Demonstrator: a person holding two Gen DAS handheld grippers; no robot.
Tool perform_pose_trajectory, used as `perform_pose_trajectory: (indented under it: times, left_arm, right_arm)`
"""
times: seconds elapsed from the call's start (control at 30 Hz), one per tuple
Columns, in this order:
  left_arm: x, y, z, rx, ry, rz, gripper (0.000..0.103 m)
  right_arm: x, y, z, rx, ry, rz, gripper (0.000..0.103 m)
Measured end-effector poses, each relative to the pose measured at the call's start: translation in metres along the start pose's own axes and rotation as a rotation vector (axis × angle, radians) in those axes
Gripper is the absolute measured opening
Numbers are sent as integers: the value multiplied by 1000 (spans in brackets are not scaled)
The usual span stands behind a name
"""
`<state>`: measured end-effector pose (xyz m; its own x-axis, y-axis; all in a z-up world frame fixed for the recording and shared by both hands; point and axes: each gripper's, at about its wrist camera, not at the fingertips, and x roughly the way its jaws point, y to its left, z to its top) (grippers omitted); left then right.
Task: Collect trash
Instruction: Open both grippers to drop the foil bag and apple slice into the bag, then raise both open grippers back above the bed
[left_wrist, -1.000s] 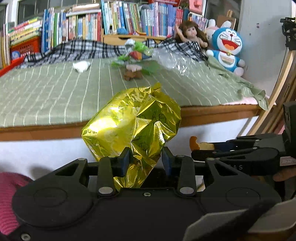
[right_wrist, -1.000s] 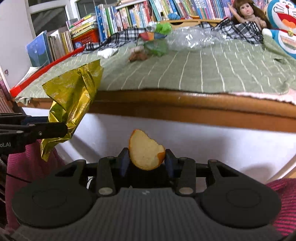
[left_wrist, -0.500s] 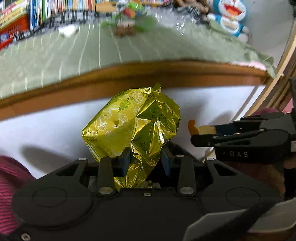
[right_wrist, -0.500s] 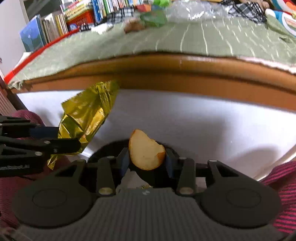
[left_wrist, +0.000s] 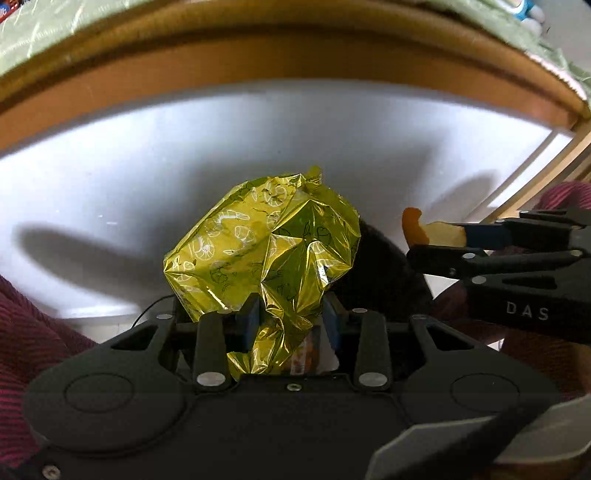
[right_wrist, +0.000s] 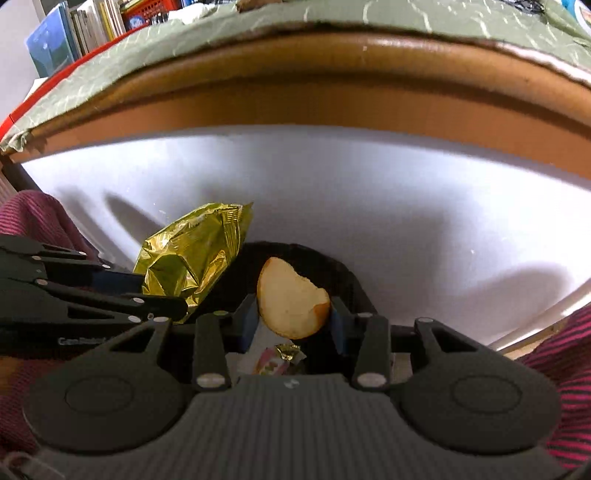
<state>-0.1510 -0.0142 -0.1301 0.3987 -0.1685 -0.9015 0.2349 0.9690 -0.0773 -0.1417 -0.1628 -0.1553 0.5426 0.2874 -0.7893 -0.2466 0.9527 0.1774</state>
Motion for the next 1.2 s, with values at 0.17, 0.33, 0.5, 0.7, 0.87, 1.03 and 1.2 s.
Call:
perform_pose_trajectory:
  times: [0.17, 0.33, 0.5, 0.7, 0.87, 1.03, 1.2]
  left_arm:
    - [15, 3, 9, -11, 38, -1, 34]
    - [23, 1, 15, -13, 49, 7, 34]
    - [21, 0, 16, -17, 50, 7, 34]
    - [21, 0, 15, -19, 47, 6, 35]
    - [16, 2, 10, -21, 30, 22, 46]
    - [12, 1, 11, -19, 1, 37, 61]
    - [6, 0, 12, -12, -24, 52, 73]
  right_arm:
    - [4, 1, 2, 7, 21, 1, 46]
    - [7, -2, 3, 24, 32, 8, 47]
    - [8, -4, 3, 29, 34, 9, 47]
    - [8, -4, 3, 28, 33, 11, 52]
    - [9, -4, 2, 32, 27, 16, 62]
    - [10, -4, 1, 30, 19, 21, 66]
    - [6, -4, 2, 30, 1, 27, 68]
